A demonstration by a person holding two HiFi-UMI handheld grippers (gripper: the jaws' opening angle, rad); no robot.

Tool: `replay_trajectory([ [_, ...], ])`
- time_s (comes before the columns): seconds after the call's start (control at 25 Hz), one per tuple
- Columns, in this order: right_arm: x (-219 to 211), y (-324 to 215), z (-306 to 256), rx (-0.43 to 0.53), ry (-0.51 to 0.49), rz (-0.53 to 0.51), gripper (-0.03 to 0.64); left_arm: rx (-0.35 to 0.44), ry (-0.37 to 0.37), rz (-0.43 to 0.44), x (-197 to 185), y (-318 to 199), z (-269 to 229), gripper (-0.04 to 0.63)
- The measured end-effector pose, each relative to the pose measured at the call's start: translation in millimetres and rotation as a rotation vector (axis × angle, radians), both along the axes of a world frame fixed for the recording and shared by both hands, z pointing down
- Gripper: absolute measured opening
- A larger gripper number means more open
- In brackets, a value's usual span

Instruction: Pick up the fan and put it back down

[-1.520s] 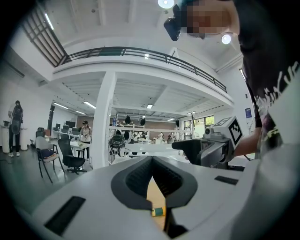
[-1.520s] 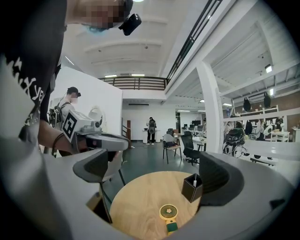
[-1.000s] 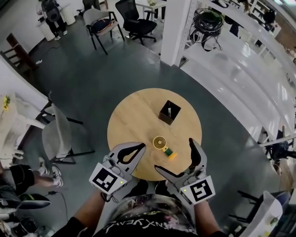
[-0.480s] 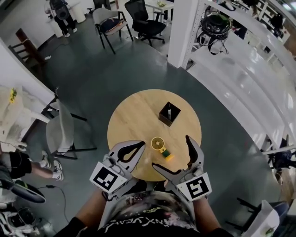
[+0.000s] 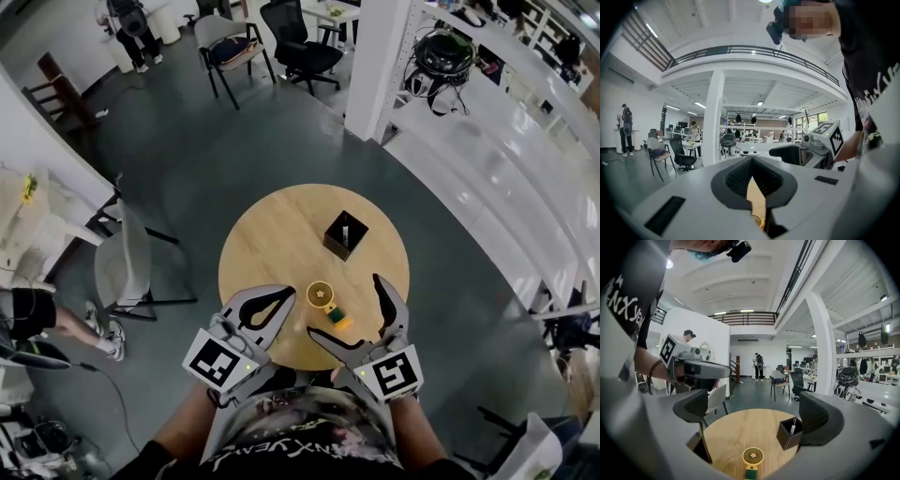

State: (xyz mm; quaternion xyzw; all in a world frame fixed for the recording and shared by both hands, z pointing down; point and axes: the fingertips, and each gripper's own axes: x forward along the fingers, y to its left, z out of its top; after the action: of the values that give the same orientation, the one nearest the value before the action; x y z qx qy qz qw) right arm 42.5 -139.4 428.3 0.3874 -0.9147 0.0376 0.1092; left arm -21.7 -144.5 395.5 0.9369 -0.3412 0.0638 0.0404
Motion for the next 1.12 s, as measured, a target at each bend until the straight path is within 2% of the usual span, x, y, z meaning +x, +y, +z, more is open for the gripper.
replay_trajectory([
  [0.52,9,-11,89,-0.185,0.106,0.025,0.586,0.002,-0.006,0.001,-1,-2,1,0.017],
  [1.12,21,-14,219,-0.378,0.293,0.026,0.586,-0.004,-0.011,-0.019,-16,2,1,0.017],
])
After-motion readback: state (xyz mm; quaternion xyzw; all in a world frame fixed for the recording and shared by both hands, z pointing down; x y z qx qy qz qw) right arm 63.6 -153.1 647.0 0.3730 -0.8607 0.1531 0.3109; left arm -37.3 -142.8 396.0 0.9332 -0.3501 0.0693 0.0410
